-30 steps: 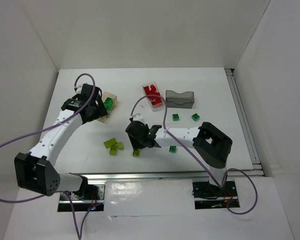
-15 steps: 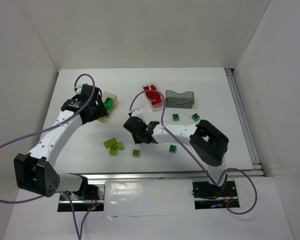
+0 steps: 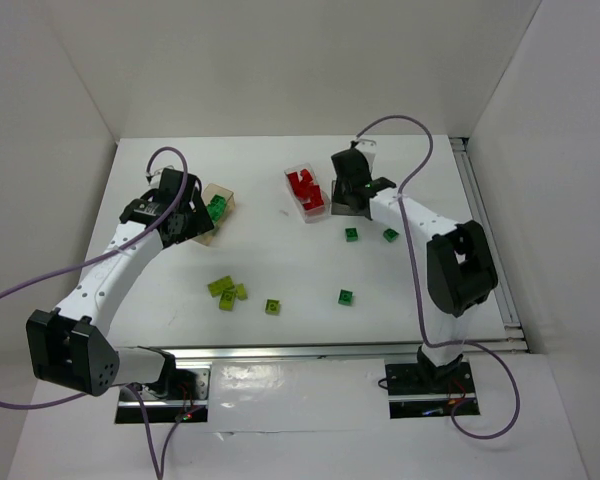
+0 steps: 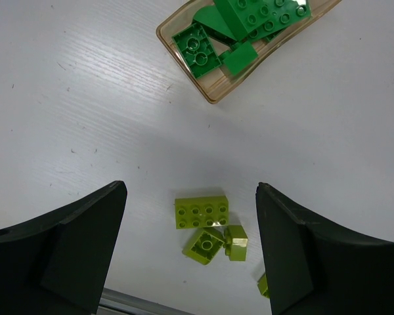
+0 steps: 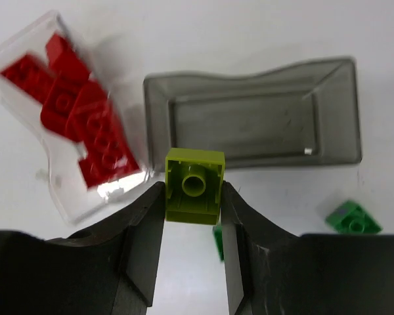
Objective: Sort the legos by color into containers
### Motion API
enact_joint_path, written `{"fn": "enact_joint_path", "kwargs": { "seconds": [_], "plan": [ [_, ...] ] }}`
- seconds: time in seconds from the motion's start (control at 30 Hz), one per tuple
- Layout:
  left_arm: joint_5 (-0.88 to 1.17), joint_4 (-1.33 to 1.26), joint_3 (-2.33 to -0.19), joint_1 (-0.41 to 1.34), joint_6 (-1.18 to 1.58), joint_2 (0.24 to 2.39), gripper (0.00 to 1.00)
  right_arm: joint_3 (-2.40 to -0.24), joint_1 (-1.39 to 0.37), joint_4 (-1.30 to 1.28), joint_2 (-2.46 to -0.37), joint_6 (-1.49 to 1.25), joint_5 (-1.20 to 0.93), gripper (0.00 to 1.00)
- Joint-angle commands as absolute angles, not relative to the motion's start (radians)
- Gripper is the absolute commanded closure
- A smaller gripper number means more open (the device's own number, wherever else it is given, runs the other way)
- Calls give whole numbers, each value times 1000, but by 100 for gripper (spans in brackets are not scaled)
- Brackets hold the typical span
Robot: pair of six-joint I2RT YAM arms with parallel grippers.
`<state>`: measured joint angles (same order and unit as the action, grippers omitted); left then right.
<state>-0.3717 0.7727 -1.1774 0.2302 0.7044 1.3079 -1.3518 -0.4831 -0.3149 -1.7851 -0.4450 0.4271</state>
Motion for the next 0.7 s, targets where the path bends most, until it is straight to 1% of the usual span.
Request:
{"fn": "enact_joint_path", "kwargs": {
  "seconds": [0.0,0.13,0.2,0.23,0.27,0.3,0.33,0.43,0.53,0.57,0.63,0.67],
  "plan": [
    [-374,752,-1177,224,676,1290,11,-1445,-433,-236,-1857,-416,413,59],
    [-374,761,-1177,224,676,1290,11,-1543,-396,-236,-1953,-407,403,59],
    [-374,761,-1177,224,676,1290,11,-1580,-385,-236,-1979,-407,403,58],
    [-374,761,-1177,224,676,1290,11,-1594,-373,-236,-2002,-407,403,56],
    [-374,761,-1177,224,676,1290,11,-1609,-373,-245,-2014,-407,390,53],
    [-374,761,-1177,224,676,1299,11,-1638,-364,-258,-2025,-407,390,38],
    [-365,761,-1177,224,676,1299,11,-1652,-364,-270,-2045,-407,379,32],
    [-365,761,-1177,224,676,1299,11,-1646,-373,-293,-2045,-407,379,22],
    [-365,761,-1177,224,676,1299,11,-1579,-391,-275,-1978,-407,399,22],
    [-365,761,-1177,224,676,1299,11,-1553,-409,-264,-1921,-407,409,22],
    [-377,770,-1186,224,676,1299,11,-1450,-437,-223,-1847,-390,391,27],
    [-390,770,-1186,224,676,1299,11,-1412,-481,-206,-1771,-359,370,29]
  ]
}}
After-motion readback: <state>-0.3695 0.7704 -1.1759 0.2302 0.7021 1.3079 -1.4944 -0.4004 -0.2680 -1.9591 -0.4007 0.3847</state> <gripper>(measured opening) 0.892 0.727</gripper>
